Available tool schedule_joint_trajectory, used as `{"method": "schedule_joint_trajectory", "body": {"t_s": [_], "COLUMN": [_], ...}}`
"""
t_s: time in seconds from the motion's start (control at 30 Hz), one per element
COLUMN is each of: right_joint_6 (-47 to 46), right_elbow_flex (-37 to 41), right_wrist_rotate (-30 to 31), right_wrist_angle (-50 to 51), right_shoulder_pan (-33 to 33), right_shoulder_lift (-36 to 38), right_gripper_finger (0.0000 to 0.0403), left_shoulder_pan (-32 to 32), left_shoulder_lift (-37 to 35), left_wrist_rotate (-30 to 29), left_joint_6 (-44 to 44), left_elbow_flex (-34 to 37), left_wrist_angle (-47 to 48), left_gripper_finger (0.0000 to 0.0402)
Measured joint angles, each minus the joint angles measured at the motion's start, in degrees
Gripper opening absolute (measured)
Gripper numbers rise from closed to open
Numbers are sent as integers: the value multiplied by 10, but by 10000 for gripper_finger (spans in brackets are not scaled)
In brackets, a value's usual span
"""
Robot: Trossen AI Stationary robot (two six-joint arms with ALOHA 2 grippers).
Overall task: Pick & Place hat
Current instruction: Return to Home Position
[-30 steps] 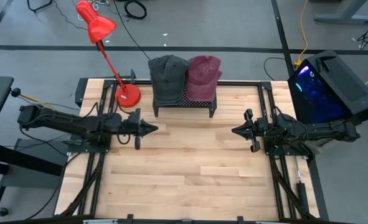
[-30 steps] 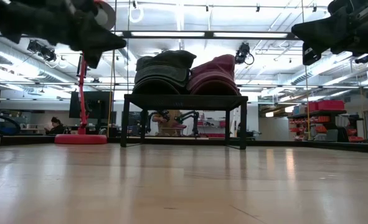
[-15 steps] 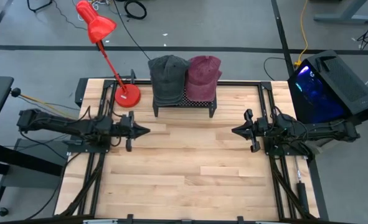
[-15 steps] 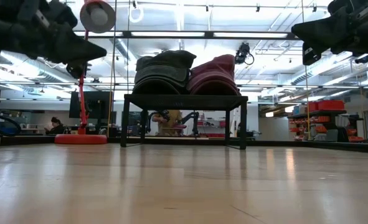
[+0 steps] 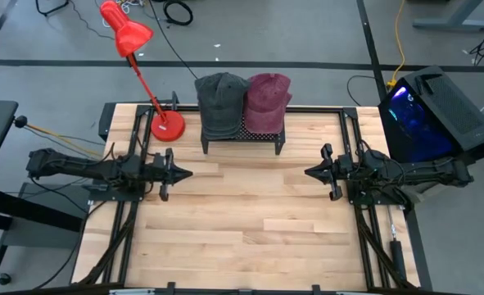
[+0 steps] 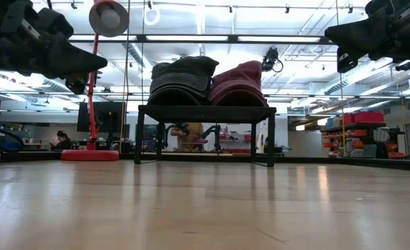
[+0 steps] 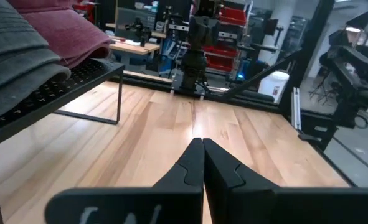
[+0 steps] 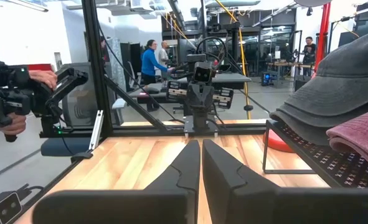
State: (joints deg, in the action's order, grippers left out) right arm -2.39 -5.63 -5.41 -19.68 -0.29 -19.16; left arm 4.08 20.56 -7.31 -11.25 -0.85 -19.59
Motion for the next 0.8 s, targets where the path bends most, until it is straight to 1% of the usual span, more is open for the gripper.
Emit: {"method": "schedule_joint_trajectory", "body": {"t_s": [0.13, 0.33, 0.57, 0.8], "right_joint_6": [0, 0, 0, 0], "right_elbow_flex": [0, 0, 0, 0], "right_wrist_rotate": [0, 0, 0, 0], "right_wrist_angle": [0, 0, 0, 0], "right_shoulder_pan": [0, 0, 0, 0], "right_shoulder_lift": [0, 0, 0, 0], "right_gripper_finger": [22, 23, 23, 23], "left_shoulder_pan": [0, 0, 0, 0], "left_shoulder_lift": [-34, -79, -142, -199], "left_wrist_rotate": [9, 26, 42, 43], "left_joint_6": [1, 14, 6, 3], "left_elbow_flex": [3, 3, 4, 4], "left_wrist_angle": [27, 36, 95, 137], "left_gripper_finger": [0, 0, 0, 0]}}
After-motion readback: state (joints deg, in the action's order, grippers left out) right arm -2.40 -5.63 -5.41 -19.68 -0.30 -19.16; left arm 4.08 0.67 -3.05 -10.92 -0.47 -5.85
